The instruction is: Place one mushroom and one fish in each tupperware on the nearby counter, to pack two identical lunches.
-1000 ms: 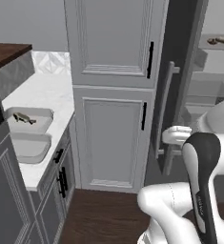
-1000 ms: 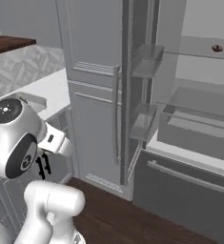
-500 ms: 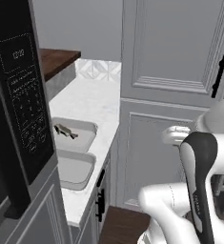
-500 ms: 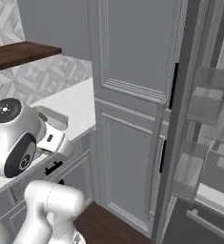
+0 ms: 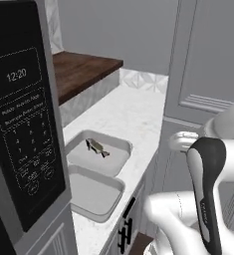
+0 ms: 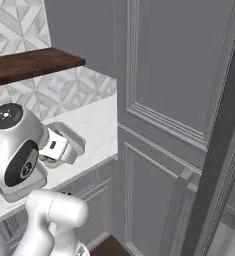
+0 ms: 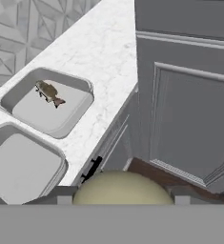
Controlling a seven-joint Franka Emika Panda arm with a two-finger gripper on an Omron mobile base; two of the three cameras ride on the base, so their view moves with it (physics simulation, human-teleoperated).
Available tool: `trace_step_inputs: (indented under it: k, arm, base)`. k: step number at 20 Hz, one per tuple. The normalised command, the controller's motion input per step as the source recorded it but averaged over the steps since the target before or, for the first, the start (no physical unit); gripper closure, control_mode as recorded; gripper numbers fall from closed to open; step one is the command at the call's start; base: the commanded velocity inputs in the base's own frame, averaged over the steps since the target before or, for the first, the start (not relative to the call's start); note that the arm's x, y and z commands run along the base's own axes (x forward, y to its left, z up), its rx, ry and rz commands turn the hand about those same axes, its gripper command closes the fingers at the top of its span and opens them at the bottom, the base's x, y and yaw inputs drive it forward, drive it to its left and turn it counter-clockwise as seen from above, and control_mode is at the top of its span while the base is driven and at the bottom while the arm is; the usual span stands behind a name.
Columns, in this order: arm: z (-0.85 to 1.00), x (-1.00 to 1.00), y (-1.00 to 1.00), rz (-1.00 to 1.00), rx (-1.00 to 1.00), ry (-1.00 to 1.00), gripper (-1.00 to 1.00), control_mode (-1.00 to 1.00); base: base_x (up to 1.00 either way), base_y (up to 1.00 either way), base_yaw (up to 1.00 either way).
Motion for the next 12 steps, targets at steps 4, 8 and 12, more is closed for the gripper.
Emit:
trace_step_inputs:
  k: [4,8,12]
  arm:
    - [0.00,0.00,0.00,0.00,0.00,0.00,1.00,1.00]
    - [0.00,0.00,0.00,0.00,0.00,0.00,1.00,1.00]
    - [0.00,0.00,0.00,0.00,0.00,0.00,1.00,1.00]
  base:
    - [0.89,0.37,0.48]
    - [0.97,0.40,0.57]
    - [0.89,0.51,0.55]
